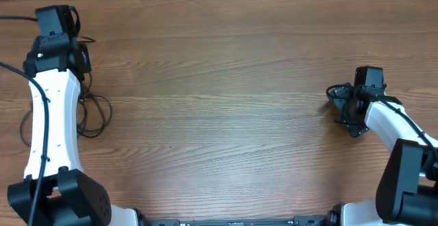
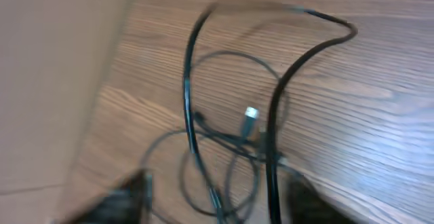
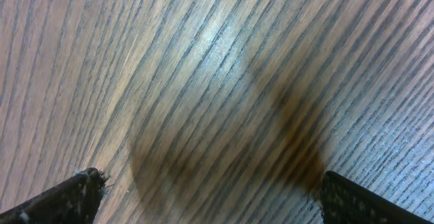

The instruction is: Untangle cables

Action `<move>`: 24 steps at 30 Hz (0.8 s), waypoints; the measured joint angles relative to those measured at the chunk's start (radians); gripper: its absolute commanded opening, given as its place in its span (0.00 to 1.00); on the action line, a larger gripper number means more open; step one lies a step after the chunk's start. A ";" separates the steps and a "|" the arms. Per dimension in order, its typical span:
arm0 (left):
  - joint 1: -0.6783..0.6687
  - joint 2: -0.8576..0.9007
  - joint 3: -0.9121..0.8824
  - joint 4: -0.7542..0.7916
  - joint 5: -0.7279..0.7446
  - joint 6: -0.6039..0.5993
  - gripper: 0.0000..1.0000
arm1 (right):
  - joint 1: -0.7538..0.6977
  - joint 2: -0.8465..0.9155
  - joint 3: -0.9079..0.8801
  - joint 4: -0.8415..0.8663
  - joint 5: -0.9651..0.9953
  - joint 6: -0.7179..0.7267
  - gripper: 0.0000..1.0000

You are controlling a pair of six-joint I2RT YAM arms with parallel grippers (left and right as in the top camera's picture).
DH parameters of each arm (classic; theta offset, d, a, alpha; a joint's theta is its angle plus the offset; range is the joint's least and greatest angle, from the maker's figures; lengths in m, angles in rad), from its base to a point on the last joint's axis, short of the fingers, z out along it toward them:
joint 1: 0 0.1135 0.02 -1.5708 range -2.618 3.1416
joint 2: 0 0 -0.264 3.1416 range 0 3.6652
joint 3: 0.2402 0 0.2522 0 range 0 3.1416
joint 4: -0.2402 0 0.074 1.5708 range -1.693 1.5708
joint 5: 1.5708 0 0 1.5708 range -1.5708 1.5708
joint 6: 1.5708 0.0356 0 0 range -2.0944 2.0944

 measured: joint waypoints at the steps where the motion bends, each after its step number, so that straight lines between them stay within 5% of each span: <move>1: 0.003 0.006 0.000 -0.003 0.028 -0.002 0.99 | 0.000 0.000 0.000 0.000 0.000 0.000 1.00; 16: -0.039 0.216 0.002 -0.199 0.734 -0.025 1.00 | 0.000 0.000 0.000 0.000 0.000 0.000 1.00; 24: -0.209 0.361 -0.045 -0.148 0.866 -0.037 1.00 | 0.000 0.000 0.000 0.000 0.000 0.000 1.00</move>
